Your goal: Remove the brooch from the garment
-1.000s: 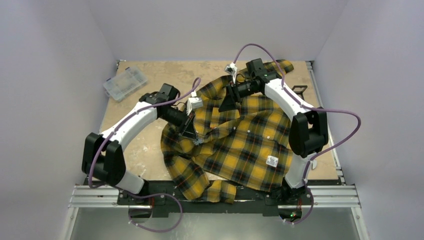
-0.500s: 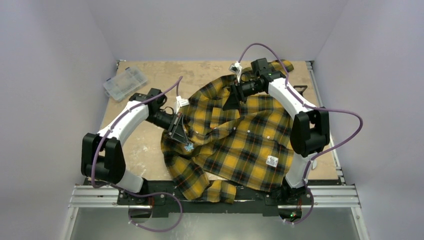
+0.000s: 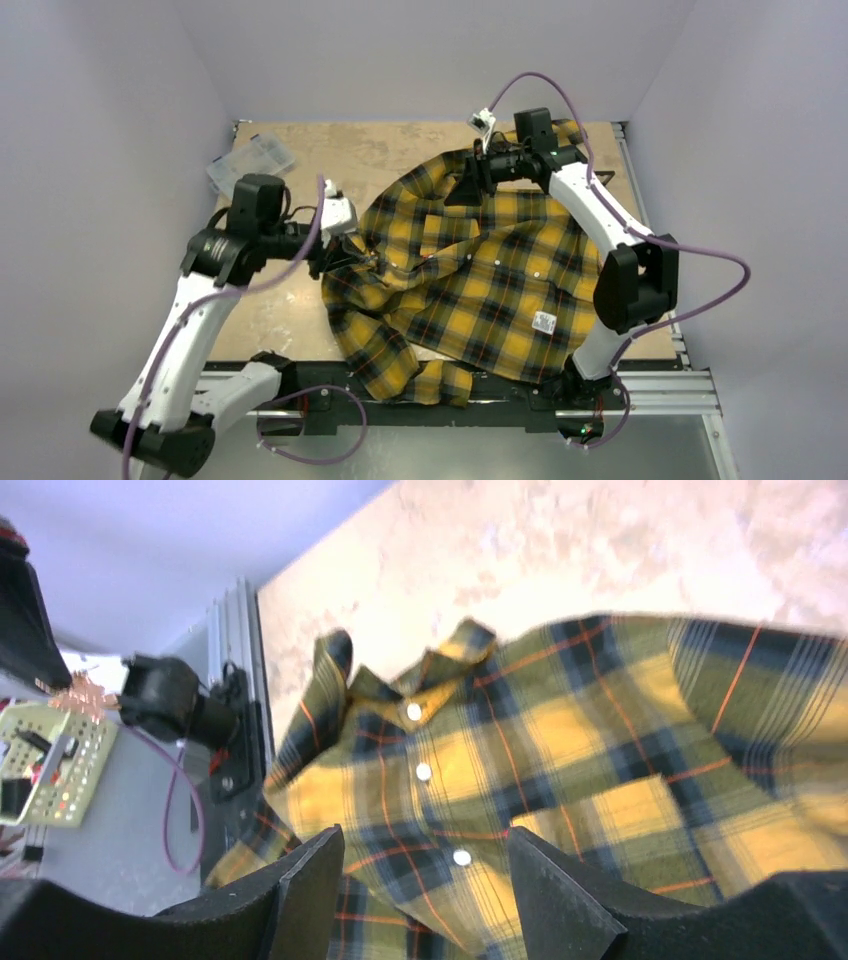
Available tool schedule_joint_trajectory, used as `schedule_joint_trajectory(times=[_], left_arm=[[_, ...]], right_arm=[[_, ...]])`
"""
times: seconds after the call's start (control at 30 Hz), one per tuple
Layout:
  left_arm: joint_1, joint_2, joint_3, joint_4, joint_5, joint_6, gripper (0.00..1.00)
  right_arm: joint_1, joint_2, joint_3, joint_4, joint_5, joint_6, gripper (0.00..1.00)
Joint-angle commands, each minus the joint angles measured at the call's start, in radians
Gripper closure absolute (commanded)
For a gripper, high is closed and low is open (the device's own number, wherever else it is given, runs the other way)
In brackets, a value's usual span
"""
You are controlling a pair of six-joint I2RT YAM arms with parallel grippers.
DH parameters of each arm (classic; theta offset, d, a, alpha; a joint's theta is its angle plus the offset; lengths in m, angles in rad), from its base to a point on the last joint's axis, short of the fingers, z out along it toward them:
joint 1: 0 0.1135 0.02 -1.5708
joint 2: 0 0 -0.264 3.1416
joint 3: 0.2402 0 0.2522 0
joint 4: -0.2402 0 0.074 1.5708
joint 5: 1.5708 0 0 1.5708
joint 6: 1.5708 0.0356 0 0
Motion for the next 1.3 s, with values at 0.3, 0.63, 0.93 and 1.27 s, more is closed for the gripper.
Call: schedule_joint_trajectory(times=[0.3,0.63,0.93,1.27], left_arm=[[-0.200,-0.282,-0.566,1.232,-0.181,1.090,1.00],[-0.206,-0.275,-0.575,1.285,0.038,1.210,1.00],[-0.206,-0.341,-0.561,1.092,0.129,1.331,1.00],[-0.206,-0.369,-0.536,0.936,0.166,1.401,1.00]], right_arm=[[0.029,-0.029,0.140,0.205,-0.067,0.475,0.42],[0.122,0.031,0.162,0.254,-0.306,0.605,0.40],[0.158,-0.030,0.057,0.612,-0.431,0.884,0.43],[0.223,-0.036,0.056,0.602,-0.415,0.888,0.46]])
